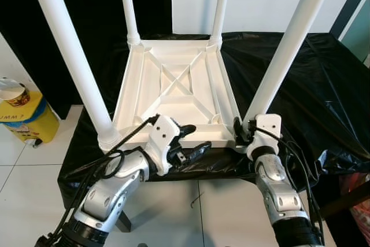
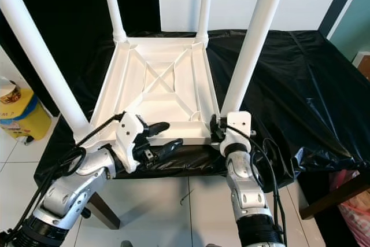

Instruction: Building children table

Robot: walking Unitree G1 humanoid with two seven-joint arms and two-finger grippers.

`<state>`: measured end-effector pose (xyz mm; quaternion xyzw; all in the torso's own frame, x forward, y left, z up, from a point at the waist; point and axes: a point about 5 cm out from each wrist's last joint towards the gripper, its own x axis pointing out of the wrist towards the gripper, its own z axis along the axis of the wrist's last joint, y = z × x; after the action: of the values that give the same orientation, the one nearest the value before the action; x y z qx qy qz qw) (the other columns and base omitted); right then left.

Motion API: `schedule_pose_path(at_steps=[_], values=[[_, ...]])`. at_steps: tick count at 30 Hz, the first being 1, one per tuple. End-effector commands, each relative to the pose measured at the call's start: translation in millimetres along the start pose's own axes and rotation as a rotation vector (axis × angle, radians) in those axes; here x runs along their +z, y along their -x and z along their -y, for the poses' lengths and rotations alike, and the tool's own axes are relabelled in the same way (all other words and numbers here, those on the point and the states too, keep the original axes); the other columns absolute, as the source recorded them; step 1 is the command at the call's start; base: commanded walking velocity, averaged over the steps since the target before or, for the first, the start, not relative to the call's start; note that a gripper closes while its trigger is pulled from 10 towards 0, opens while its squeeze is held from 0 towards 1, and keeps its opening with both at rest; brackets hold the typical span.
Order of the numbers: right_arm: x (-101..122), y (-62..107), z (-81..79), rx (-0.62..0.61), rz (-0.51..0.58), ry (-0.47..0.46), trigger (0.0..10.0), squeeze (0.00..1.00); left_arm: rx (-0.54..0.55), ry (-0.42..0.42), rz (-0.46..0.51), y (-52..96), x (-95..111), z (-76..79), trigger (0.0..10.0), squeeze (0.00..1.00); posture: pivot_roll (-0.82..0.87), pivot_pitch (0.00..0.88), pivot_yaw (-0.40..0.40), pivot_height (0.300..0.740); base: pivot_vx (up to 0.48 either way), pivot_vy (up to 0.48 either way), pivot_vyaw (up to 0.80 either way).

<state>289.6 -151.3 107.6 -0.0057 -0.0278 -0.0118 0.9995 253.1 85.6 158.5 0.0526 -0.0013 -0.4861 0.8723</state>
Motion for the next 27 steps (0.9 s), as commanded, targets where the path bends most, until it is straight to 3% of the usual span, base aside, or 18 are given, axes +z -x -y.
schedule_pose_path(at_steps=[1,8,9,12,14,19,22,24,27], values=[[2,1.2,3.3,0.004,0.017,-0.007,10.0,1.0,-0.032,0.002,0.007,0.8,0,-0.5,10.0,0.0,-0.02,0.0,-0.051,0.74,0.0,0.0,0.0],[6,4.7,20.6,0.153,0.055,0.014,10.0,1.0,-0.04,0.003,0.008,-1.0,1,-0.8,10.0,0.0,-0.04,0.0,-0.042,0.74,0.0,0.0,0.0],[6,4.6,22.5,0.192,0.052,0.02,10.0,0.0,-0.041,0.002,0.008,-1.0,1,-1.2,10.0,0.0,-0.04,0.0,-0.041,0.74,0.0,0.0,0.0],[7,4.4,25.7,0.243,0.045,0.024,10.0,0.0,-0.041,0.002,0.008,-0.7,1,-1.7,10.0,0.0,-0.04,0.0,-0.037,0.74,0.0,0.0,0.0],[8,3.5,28.8,0.386,0.024,0.049,10.0,0.0,-0.041,0.001,0.008,-0.5,2,-3.1,10.0,0.0,-0.05,0.0,-0.029,0.74,0.0,0.0,0.0],[9,1.3,29.4,0.485,0.011,0.061,10.0,0.0,-0.042,0.001,0.008,0.0,2,-3.9,10.0,0.0,-0.05,0.0,-0.025,0.74,0.0,0.0,0.0],[9,-1.3,29.0,0.53,0.011,0.08,10.0,0.0,-0.042,0.001,0.007,0.3,2,-4.4,10.0,0.0,-0.04,0.0,-0.02,0.74,0.0,0.0,0.0],[7,-8.7,23.1,0.641,-0.017,0.118,10.0,0.0,-0.043,-0.006,0.004,-0.5,2,-5.7,10.0,0.0,-0.05,0.0,-0.01,0.74,0.0,0.0,0.0],[7,-13.8,20.1,0.673,-0.03,0.131,10.0,0.0,-0.048,-0.008,-0.005,-1.5,2,-6.7,10.0,0.0,-0.05,0.0,-0.008,0.74,0.0,0.0,0.0]])
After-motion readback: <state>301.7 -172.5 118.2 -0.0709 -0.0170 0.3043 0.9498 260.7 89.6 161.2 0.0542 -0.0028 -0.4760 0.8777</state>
